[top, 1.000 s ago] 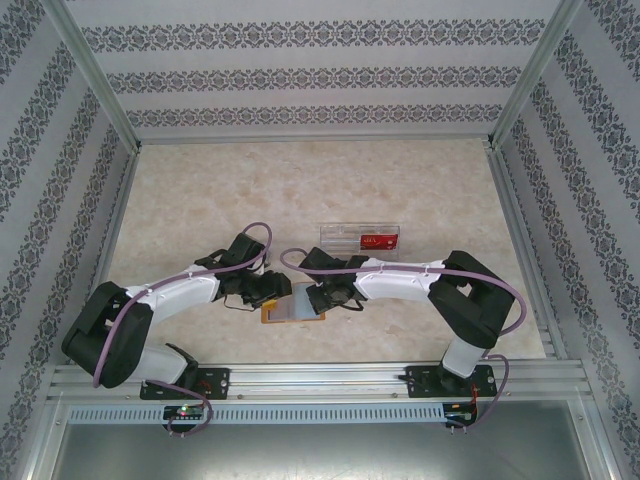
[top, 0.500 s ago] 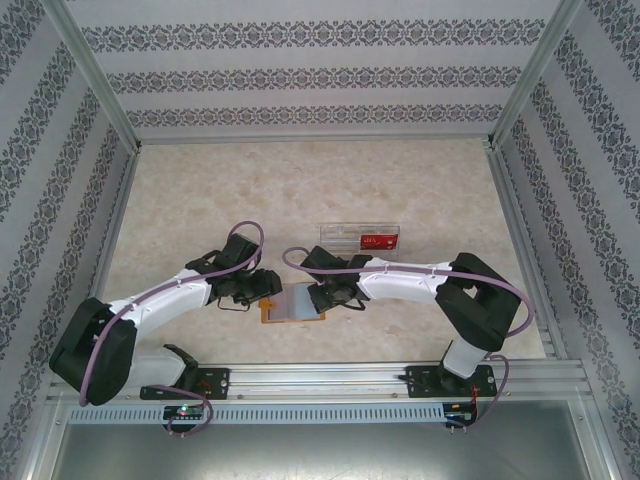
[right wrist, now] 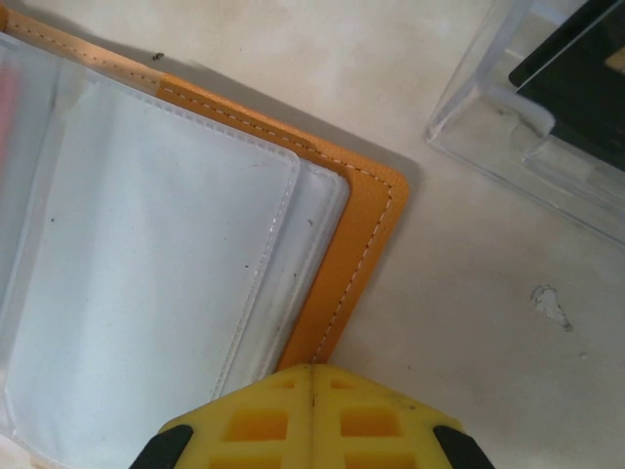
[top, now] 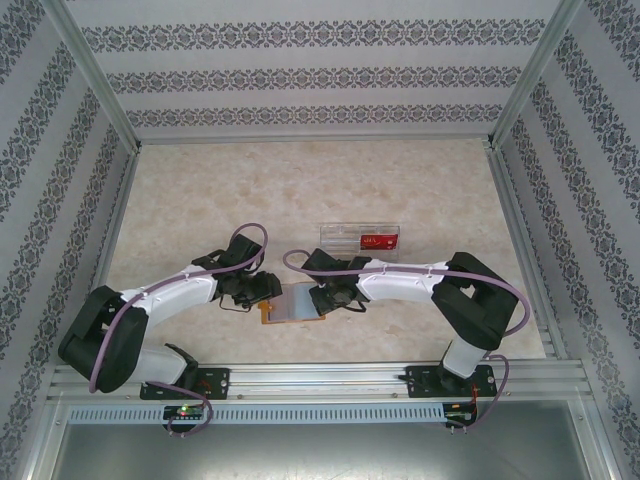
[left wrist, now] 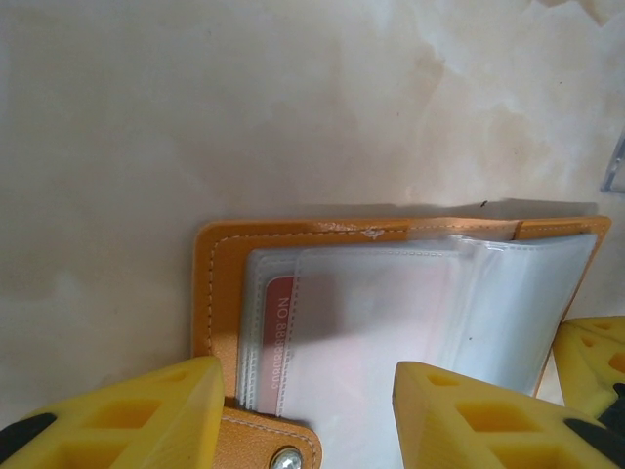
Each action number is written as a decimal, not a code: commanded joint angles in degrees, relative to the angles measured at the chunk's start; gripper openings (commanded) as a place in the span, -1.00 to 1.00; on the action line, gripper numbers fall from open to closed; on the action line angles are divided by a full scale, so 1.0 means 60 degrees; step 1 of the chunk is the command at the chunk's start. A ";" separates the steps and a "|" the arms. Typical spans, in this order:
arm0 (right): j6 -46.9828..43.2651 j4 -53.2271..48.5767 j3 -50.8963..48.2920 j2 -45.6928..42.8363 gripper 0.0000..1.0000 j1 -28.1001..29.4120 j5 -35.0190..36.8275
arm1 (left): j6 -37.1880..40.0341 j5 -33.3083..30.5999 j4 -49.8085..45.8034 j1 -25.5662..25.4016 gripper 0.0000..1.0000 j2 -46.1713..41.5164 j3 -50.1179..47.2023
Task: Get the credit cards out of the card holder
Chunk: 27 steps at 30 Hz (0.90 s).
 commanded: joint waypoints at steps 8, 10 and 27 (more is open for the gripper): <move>0.0220 0.0097 -0.0085 0.0286 -0.94 0.0120 -0.0158 | 0.0048 -0.0164 -0.0247 0.0079 0.00 -0.0440 0.0315; 0.0228 0.0081 -0.0049 0.0307 -0.94 0.0131 -0.0152 | 0.0048 -0.0170 -0.0227 0.0077 0.00 -0.0399 0.0282; 0.0241 0.0033 0.0081 0.0480 -0.93 0.0131 -0.0246 | -0.0086 0.0606 0.0720 0.0079 -0.01 0.0371 -0.0085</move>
